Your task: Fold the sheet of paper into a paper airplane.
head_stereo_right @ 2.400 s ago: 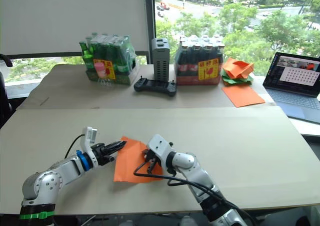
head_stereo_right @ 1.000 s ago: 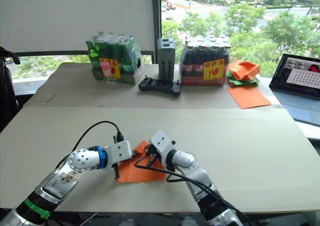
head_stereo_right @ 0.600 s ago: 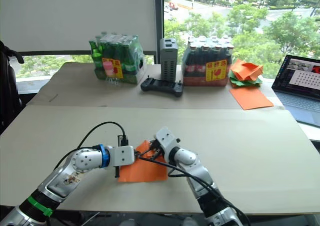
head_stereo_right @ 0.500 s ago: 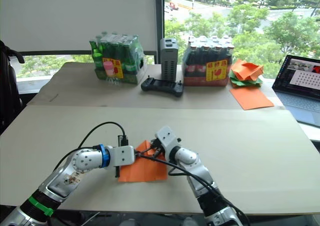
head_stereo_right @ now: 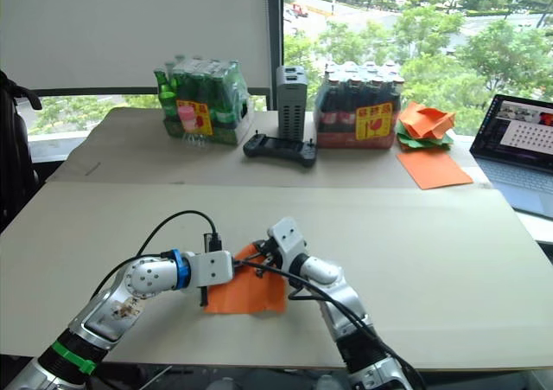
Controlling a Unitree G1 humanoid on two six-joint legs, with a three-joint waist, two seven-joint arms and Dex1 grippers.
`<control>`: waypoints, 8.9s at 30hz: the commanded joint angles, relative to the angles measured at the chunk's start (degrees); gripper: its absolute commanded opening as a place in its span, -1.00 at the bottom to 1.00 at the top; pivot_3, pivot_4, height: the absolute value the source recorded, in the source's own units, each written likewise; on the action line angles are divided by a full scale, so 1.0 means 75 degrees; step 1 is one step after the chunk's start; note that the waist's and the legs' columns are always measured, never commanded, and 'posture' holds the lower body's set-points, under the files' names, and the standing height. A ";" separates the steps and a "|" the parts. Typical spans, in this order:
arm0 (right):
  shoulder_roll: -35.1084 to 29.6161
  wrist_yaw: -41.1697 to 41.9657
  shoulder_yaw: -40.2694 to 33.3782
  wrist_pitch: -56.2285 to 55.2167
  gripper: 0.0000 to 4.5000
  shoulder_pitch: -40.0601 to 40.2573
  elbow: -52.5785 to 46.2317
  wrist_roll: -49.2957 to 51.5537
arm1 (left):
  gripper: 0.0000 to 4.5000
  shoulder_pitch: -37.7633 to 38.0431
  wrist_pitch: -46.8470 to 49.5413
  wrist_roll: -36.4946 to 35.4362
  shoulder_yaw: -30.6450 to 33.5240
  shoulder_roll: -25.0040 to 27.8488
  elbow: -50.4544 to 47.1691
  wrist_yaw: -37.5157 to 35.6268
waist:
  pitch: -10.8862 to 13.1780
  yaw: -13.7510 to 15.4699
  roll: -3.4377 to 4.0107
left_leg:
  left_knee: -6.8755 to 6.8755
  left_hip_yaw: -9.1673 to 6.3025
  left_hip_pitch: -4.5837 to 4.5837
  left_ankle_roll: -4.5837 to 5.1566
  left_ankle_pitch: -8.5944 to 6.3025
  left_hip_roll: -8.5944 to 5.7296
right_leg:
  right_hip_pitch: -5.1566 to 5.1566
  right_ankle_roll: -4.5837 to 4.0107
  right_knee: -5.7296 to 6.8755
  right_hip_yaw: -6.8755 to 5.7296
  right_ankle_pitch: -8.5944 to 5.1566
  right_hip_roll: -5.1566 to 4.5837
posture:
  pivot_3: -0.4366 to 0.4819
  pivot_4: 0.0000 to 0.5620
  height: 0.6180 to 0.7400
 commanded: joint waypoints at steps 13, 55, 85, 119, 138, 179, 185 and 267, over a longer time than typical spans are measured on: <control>0.0077 0.0531 0.0053 -0.0536 -1.00 -0.0024 0.0033 0.0221 | -0.99 0.0434 0.0170 0.0198 -0.0267 -0.0093 0.0134 -0.0275 | -0.0002 -0.0035 0.0003 | 0.0000 0.0000 0.0008 0.0000 0.0000 0.0001 | 0.0005 0.0000 0.0003 0.0001 0.0000 0.0001 | -0.05 -0.47 1.00; -0.0647 0.0688 0.1168 0.1019 -1.00 -0.1393 -0.0145 -0.1267 | -0.99 0.0436 0.0177 0.0315 -0.0201 -0.0301 0.0177 -0.0223 | -0.0005 -0.0023 0.0007 | 0.0001 0.0000 0.0011 0.0000 0.0000 0.0000 | 0.0006 -0.0002 0.0011 0.0001 0.0000 0.0001 | -0.05 -0.47 1.00; -0.0836 0.1009 0.1544 0.1215 -1.00 -0.1233 -0.0146 -0.1597 | -0.05 0.1546 0.2382 -0.2708 0.1848 0.0419 -0.1322 -0.1681 | -0.0005 -0.0270 0.0011 | -0.0003 0.0000 0.0008 0.0006 -0.0003 0.0004 | -0.0003 -0.0013 0.0015 0.0002 -0.0006 0.0003 | -0.05 -0.47 1.00; -0.0768 0.0869 0.1537 0.1253 -1.00 -0.1084 -0.0253 -0.1617 | -0.98 0.0535 0.6299 -0.5916 0.3661 -0.1203 -0.0057 0.1655 | 0.0002 -0.0260 -0.0002 | -0.0002 -0.0002 0.0004 0.0004 -0.0003 0.0003 | -0.0013 -0.0070 0.0022 0.0001 0.0027 0.0004 | -0.05 -0.47 1.00; -0.0235 0.0680 0.1013 0.1120 -1.00 -0.1356 -0.1008 -0.1166 | -0.98 0.0930 0.6253 -0.5932 0.3390 -0.1347 -0.0220 0.1720 | 0.0002 -0.0260 -0.0002 | -0.0003 -0.0002 0.0002 0.0003 -0.0003 0.0003 | -0.0014 -0.0070 0.0019 0.0001 0.0027 0.0003 | -0.05 -0.47 1.00; -0.0063 0.0519 0.1835 0.1637 -1.00 -0.1597 0.0073 -0.1779 | -0.98 0.0855 0.6226 -0.5949 0.3341 -0.1485 -0.0225 0.1855 | 0.0001 -0.0246 -0.0002 | -0.0003 -0.0002 0.0002 0.0003 -0.0002 0.0002 | -0.0014 -0.0070 0.0019 0.0001 0.0027 0.0002 | -0.05 -0.47 1.00; -0.0189 0.0463 0.1828 0.1804 -1.00 -0.1551 0.0018 -0.1815 | -0.98 0.0783 0.6241 -0.5948 0.3311 -0.1477 -0.0189 0.1839 | 0.0001 -0.0229 -0.0002 | -0.0003 -0.0002 0.0002 0.0002 -0.0002 0.0001 | -0.0013 -0.0070 0.0018 0.0001 0.0027 0.0000 | -0.05 -0.47 1.00; -0.3728 0.3151 0.0889 0.2826 -1.00 0.0610 -0.3725 0.0684 | -0.98 0.0624 0.6258 -0.5848 0.3245 -0.1458 -0.0185 0.1644 | 0.0005 -0.0219 -0.0009 | -0.0002 -0.0002 -0.0006 0.0002 -0.0002 -0.0004 | -0.0007 -0.0011 -0.0003 0.0000 -0.0008 -0.0004 | -0.05 -0.47 1.00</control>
